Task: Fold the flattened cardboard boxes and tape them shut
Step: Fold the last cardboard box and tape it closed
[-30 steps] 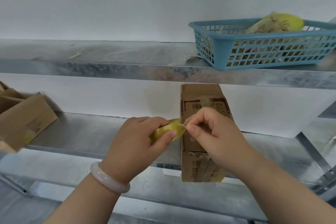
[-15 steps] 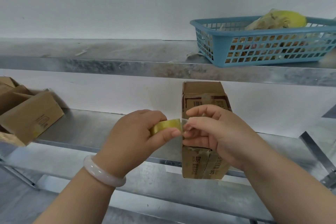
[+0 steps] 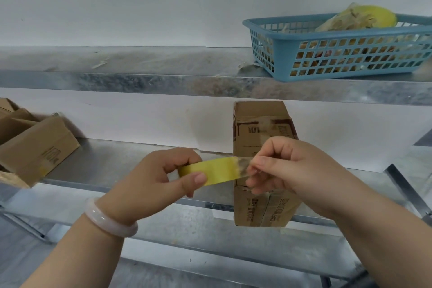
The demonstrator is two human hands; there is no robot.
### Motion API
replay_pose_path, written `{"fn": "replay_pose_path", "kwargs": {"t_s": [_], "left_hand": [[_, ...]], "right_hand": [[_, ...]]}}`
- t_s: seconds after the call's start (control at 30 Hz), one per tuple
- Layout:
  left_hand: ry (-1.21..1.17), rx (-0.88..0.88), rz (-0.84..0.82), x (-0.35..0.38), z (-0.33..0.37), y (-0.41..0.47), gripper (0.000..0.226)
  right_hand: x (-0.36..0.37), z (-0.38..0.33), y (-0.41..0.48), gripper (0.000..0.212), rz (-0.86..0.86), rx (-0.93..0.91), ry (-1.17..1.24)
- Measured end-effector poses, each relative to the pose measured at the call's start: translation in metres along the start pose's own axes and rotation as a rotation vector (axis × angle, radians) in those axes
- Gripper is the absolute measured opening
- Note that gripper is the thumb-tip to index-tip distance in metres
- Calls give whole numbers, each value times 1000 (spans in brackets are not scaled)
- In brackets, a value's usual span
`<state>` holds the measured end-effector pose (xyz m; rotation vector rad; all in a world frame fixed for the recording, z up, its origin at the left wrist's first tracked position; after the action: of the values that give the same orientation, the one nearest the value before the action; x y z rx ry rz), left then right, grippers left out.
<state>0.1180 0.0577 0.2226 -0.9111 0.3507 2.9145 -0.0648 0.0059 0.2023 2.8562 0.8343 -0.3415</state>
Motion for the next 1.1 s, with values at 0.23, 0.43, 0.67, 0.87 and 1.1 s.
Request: {"fn": "replay_pose_path", "kwargs": {"t_s": [0.23, 0.43, 0.67, 0.87, 1.1], "left_hand": [[259, -38, 170, 1, -16, 8, 52], [48, 33, 57, 5, -33, 3, 30], [554, 21, 194, 12, -38, 19, 53], [716, 111, 266, 35, -33, 25, 57], [759, 177, 367, 48, -43, 26, 62]], "right_hand": [[-24, 9, -19, 14, 148, -62, -149], [-58, 34, -44, 8, 280, -58, -180], [-82, 75, -65, 20, 414, 26, -68], [-104, 94, -72, 13, 504, 61, -86], [-107, 107, -63, 14, 484, 44, -126]]}}
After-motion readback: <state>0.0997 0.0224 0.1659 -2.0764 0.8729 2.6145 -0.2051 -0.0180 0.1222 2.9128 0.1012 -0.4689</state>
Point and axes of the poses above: each hand's wrist, its own y-axis towards the middle knuckle, its own x-axis out of the palm, z = x × y, the point moved 9 cm from there along y, towards the middle knuckle, and after that the axes turned 8 degrees about -x, right-handed, at the moved point
